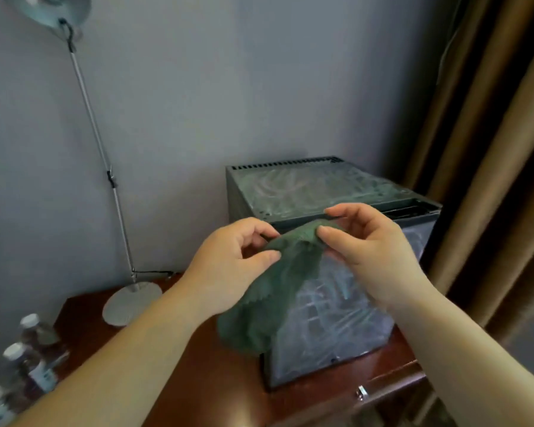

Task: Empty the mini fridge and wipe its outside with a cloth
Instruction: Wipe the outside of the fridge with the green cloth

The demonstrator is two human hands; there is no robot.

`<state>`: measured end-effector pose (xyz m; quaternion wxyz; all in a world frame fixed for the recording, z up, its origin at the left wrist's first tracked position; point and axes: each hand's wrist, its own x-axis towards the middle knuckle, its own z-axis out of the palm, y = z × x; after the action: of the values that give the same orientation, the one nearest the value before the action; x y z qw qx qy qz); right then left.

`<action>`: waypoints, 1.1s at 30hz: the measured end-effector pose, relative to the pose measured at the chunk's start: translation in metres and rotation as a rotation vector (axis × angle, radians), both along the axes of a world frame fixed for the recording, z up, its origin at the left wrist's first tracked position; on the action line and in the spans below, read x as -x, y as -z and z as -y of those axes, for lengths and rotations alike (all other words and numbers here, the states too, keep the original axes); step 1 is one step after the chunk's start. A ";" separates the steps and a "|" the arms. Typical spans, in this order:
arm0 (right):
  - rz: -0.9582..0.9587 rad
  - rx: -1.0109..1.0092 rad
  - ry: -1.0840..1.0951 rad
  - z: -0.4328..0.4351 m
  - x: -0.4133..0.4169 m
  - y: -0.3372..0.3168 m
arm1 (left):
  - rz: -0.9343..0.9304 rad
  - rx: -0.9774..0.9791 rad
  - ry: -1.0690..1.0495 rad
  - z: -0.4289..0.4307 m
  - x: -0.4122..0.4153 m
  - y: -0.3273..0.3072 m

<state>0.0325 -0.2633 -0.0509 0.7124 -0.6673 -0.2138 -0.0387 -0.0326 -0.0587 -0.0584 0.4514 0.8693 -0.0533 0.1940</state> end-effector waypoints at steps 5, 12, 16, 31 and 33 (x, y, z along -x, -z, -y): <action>-0.064 -0.157 0.118 0.042 -0.038 -0.039 | 0.080 -0.038 -0.065 0.047 -0.038 -0.022; -0.165 -0.258 0.093 0.020 -0.103 -0.069 | 0.129 -0.094 -0.275 0.043 -0.051 -0.024; -0.024 -0.094 0.129 -0.015 -0.127 -0.069 | 0.116 -0.102 -0.352 0.029 -0.052 -0.022; 0.544 1.031 -0.359 -0.030 -0.114 -0.007 | 0.083 -0.377 -0.304 -0.029 -0.073 0.011; 0.546 1.025 -0.370 -0.028 -0.114 -0.007 | 0.075 -0.442 -0.276 -0.032 -0.078 0.009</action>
<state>0.1463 -0.2349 -0.0442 0.2150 -0.8430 -0.4926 0.0236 0.0457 -0.0263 -0.0671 0.2176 0.9380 0.0079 0.2696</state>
